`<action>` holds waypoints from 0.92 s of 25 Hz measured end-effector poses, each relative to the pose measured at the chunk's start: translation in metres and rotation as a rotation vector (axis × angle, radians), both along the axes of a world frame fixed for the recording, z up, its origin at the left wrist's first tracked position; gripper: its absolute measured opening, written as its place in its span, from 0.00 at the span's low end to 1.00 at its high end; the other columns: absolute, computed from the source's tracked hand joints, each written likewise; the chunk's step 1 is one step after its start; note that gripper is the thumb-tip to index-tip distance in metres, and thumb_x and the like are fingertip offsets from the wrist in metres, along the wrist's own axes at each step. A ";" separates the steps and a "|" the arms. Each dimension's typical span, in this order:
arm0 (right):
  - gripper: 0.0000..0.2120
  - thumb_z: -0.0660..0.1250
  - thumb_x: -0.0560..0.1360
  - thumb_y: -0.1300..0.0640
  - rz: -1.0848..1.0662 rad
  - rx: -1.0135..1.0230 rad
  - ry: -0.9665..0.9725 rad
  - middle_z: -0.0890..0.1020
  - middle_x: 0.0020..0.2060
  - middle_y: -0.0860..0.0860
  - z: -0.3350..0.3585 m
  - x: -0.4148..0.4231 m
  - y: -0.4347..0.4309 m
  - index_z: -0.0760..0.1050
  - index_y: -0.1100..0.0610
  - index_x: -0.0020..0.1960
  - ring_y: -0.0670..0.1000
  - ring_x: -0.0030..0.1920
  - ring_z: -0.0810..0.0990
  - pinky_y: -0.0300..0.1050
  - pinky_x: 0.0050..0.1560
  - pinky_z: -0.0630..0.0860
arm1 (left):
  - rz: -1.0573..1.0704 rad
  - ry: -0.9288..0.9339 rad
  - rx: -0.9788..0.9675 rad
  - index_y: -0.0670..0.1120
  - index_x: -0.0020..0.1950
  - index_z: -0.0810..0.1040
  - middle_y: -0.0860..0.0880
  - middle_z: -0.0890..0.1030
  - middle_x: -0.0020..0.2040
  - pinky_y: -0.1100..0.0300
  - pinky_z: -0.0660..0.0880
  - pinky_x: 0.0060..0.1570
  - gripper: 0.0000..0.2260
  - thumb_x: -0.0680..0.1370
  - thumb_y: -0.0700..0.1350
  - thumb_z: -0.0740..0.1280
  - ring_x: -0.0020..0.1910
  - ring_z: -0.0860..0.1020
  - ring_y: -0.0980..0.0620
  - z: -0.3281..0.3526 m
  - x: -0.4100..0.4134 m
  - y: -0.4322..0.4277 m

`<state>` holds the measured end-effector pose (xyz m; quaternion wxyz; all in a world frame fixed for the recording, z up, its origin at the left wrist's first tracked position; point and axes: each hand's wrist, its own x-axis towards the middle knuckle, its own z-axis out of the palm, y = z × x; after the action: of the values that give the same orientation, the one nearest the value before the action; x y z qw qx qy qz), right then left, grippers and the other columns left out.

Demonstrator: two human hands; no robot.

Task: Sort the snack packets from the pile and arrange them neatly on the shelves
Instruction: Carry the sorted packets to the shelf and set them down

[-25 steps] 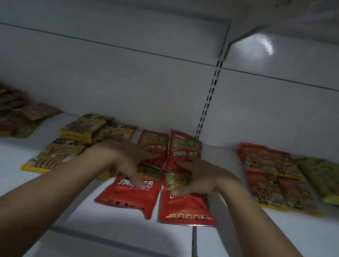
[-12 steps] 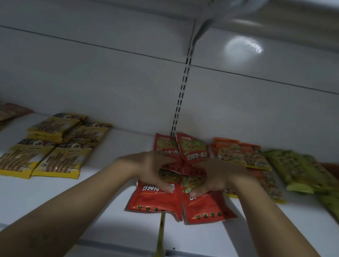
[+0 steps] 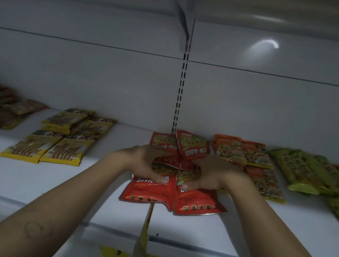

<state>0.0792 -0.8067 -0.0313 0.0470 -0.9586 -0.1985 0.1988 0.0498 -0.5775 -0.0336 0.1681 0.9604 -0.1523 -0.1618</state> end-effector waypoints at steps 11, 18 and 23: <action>0.42 0.70 0.65 0.29 0.161 0.141 -0.268 0.70 0.72 0.50 0.028 -0.012 0.080 0.64 0.43 0.74 0.54 0.70 0.70 0.48 0.67 0.67 | 0.199 -0.163 0.116 0.58 0.79 0.53 0.54 0.54 0.80 0.60 0.54 0.72 0.40 0.73 0.65 0.68 0.78 0.53 0.53 0.019 -0.030 0.079; 0.42 0.71 0.68 0.35 0.222 0.199 -0.152 0.69 0.72 0.52 0.025 -0.010 0.229 0.60 0.46 0.76 0.54 0.71 0.68 0.43 0.63 0.68 | 0.254 -0.146 0.180 0.59 0.79 0.55 0.55 0.59 0.78 0.65 0.60 0.66 0.43 0.70 0.59 0.76 0.76 0.61 0.52 0.039 -0.045 0.225; 0.49 0.64 0.53 0.21 0.163 0.229 -0.136 0.73 0.69 0.46 0.003 0.006 0.316 0.64 0.37 0.71 0.55 0.70 0.69 0.56 0.67 0.69 | 0.206 -0.066 0.195 0.55 0.80 0.54 0.57 0.55 0.78 0.72 0.53 0.62 0.45 0.70 0.55 0.76 0.77 0.56 0.54 0.043 -0.025 0.320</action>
<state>0.0849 -0.4911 -0.0284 0.1264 -0.9389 -0.2997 0.1128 0.0244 -0.2580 0.0092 0.0844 0.9875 -0.0420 -0.1261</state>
